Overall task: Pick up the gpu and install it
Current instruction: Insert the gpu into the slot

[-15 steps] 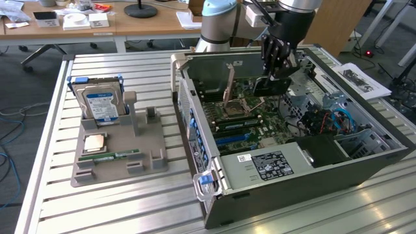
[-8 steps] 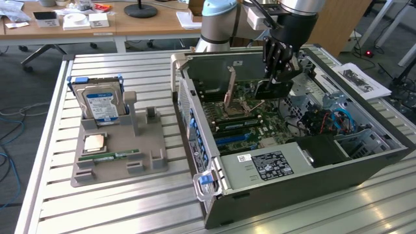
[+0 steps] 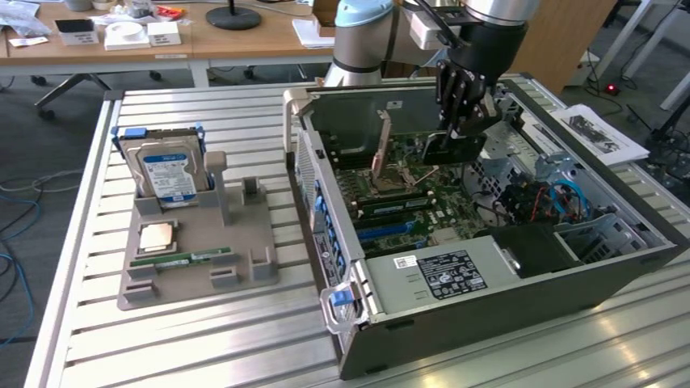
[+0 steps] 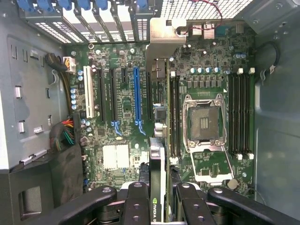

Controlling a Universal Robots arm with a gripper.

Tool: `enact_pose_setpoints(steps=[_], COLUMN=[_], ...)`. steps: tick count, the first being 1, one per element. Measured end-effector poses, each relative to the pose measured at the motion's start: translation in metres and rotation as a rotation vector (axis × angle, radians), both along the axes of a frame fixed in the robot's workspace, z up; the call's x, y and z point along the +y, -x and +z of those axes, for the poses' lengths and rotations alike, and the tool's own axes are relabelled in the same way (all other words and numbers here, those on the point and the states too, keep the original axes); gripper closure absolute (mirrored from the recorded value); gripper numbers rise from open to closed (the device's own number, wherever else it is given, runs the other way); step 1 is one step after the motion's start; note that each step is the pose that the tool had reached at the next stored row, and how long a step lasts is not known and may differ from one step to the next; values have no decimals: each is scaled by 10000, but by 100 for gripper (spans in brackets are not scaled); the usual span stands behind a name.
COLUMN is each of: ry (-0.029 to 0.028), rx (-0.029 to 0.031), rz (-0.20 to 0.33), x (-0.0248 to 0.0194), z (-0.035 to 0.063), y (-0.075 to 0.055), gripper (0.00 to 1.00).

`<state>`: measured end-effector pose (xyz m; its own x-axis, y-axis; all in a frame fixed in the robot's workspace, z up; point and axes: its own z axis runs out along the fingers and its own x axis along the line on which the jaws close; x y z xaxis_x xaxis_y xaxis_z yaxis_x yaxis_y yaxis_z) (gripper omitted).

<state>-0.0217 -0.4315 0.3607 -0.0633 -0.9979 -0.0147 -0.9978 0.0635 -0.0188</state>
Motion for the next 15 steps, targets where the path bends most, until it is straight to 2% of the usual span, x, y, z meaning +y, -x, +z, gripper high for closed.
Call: enact_pose_setpoints(steps=[3, 7, 15], ry=[0, 1, -1], rx=[63, 199, 249], rz=[1, 1, 1], x=[0, 0, 0], z=[0, 0, 0], y=[-4, -12, -14], gripper=[73, 73, 73])
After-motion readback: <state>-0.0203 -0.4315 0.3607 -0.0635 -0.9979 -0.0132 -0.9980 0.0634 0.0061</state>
